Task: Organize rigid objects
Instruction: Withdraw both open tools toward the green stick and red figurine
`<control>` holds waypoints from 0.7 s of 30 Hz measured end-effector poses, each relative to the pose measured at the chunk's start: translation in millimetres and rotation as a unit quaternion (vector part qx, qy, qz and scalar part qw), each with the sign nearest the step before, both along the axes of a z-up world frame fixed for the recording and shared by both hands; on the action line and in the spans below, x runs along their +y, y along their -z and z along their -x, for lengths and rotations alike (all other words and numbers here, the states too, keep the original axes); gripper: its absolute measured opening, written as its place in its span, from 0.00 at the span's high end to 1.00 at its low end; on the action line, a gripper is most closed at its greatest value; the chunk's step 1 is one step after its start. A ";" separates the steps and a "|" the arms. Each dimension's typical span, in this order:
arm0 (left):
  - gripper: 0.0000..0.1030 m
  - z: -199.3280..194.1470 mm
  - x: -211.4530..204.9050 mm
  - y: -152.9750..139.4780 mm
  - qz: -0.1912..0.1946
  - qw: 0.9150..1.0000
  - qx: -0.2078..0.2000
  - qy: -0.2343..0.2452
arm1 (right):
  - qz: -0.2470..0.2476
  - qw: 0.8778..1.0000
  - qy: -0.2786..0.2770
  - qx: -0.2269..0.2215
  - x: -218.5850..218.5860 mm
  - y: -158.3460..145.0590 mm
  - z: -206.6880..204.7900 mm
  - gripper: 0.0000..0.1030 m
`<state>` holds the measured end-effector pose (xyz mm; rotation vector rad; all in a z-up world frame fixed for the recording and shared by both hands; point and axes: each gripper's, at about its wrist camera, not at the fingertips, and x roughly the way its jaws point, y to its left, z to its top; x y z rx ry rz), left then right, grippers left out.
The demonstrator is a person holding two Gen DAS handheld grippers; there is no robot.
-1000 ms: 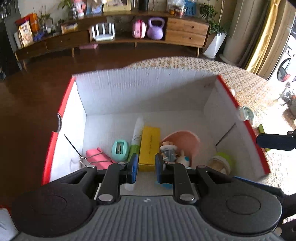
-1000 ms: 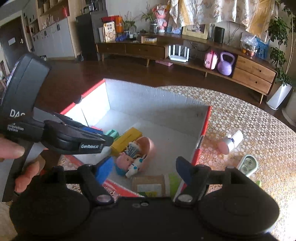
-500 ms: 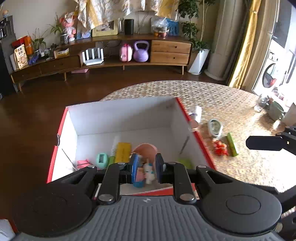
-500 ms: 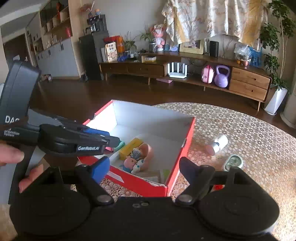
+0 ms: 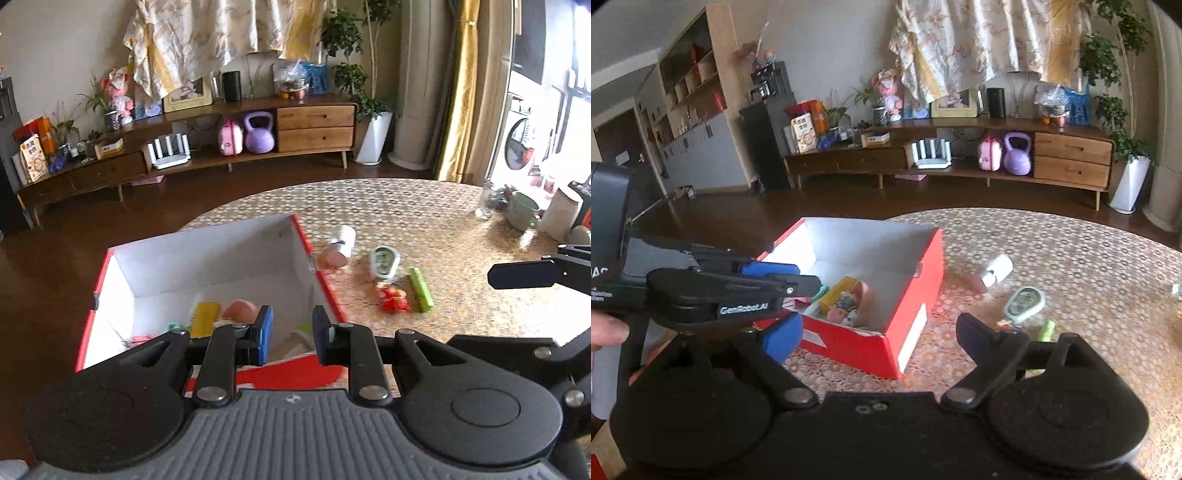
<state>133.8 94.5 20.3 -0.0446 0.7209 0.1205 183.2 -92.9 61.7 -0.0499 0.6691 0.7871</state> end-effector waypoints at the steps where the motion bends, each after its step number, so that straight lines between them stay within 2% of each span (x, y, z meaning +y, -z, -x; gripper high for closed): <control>1: 0.78 0.1 -5.2 -0.9 0.001 1.000 -0.002 0.003 | -0.003 1.000 0.003 -0.002 -5.3 -0.5 0.8 0.11; 3: 0.76 0.7 -15.9 -2.0 -0.002 1.000 -0.006 0.009 | -0.011 1.000 0.009 -0.006 -16.5 -0.2 3.1 0.10; 7: 0.49 1.1 -37.2 -0.4 -0.005 1.000 -0.020 0.021 | -0.015 1.000 0.020 -0.015 -36.9 2.5 6.6 0.09; 13: 0.47 -6.4 -64.9 5.1 -0.003 0.999 -0.026 0.039 | -0.016 0.999 0.041 -0.022 -63.6 13.2 7.5 0.05; 15: 0.43 -10.7 -72.6 8.5 -0.001 0.999 -0.024 0.043 | -0.017 0.998 0.048 -0.023 -71.6 16.8 5.9 0.04; 17: 0.33 -16.2 -79.9 11.5 0.004 0.999 -0.024 0.045 | -0.017 0.998 0.055 -0.020 -79.6 21.7 3.2 0.02; 21: 0.32 -27.8 -91.6 15.8 0.003 0.998 -0.026 0.049 | -0.014 0.998 0.067 -0.017 -90.2 33.0 -4.1 0.01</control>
